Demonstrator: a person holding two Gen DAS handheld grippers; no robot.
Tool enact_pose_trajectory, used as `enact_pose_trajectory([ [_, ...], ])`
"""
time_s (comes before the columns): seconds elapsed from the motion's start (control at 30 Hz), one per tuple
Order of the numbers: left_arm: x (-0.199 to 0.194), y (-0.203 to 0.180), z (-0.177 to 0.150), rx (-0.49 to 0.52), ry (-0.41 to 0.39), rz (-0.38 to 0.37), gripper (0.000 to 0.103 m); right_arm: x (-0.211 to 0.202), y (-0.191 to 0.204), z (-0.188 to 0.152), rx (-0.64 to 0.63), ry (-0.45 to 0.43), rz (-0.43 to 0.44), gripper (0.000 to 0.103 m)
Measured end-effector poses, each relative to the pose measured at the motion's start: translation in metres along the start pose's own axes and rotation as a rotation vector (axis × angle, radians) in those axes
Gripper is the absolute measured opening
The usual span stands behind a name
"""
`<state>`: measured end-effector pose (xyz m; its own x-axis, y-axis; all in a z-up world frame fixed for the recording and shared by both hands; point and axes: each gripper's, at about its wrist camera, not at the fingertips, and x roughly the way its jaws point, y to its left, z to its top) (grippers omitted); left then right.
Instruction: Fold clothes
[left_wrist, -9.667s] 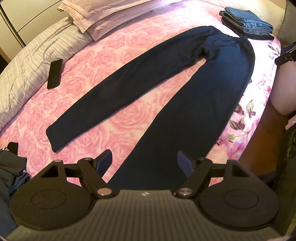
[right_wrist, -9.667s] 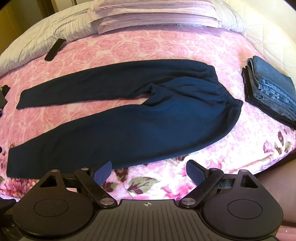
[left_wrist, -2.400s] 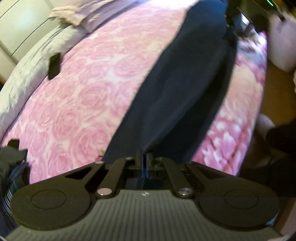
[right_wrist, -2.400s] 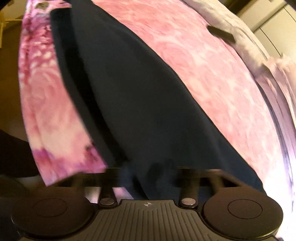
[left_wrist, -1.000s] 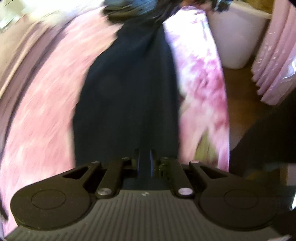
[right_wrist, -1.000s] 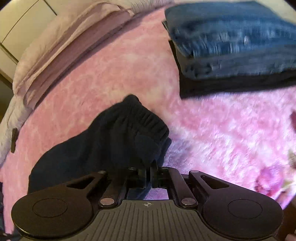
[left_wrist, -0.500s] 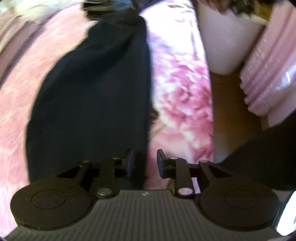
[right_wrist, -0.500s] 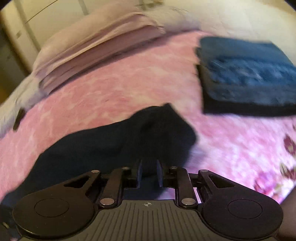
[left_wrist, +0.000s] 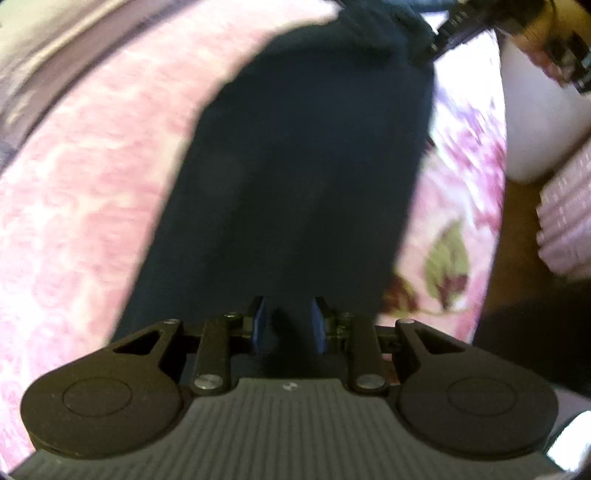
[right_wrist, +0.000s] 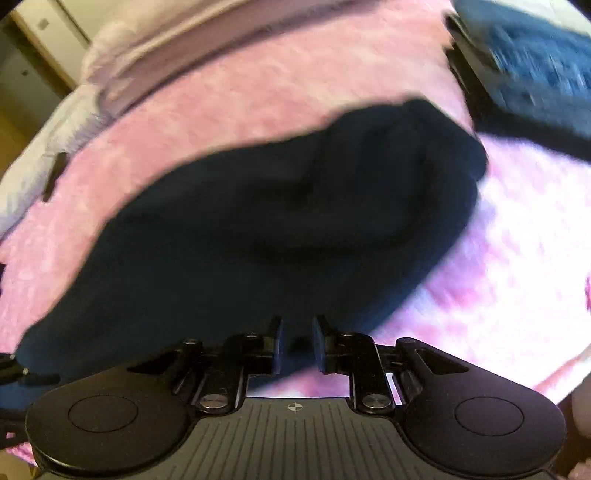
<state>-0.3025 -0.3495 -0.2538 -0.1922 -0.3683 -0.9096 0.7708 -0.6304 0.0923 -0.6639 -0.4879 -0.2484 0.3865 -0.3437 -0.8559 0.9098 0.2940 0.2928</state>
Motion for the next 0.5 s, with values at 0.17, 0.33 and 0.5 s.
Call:
enact_pose_trajectory([
  [0.17, -0.013, 0.058, 0.004, -0.042, -0.139, 0.012, 0.023, 0.000, 0.061, 0.028, -0.109, -0.020, -0.005, 0.021],
  [0.33, -0.005, 0.105, 0.032, 0.019, -0.192, -0.033, 0.025, 0.024, 0.128, 0.056, -0.274, -0.011, -0.033, 0.021],
  [0.5, 0.019, 0.129, 0.060, 0.010, -0.219, -0.074, 0.026, 0.056, 0.158, 0.078, -0.420, 0.011, -0.029, 0.021],
])
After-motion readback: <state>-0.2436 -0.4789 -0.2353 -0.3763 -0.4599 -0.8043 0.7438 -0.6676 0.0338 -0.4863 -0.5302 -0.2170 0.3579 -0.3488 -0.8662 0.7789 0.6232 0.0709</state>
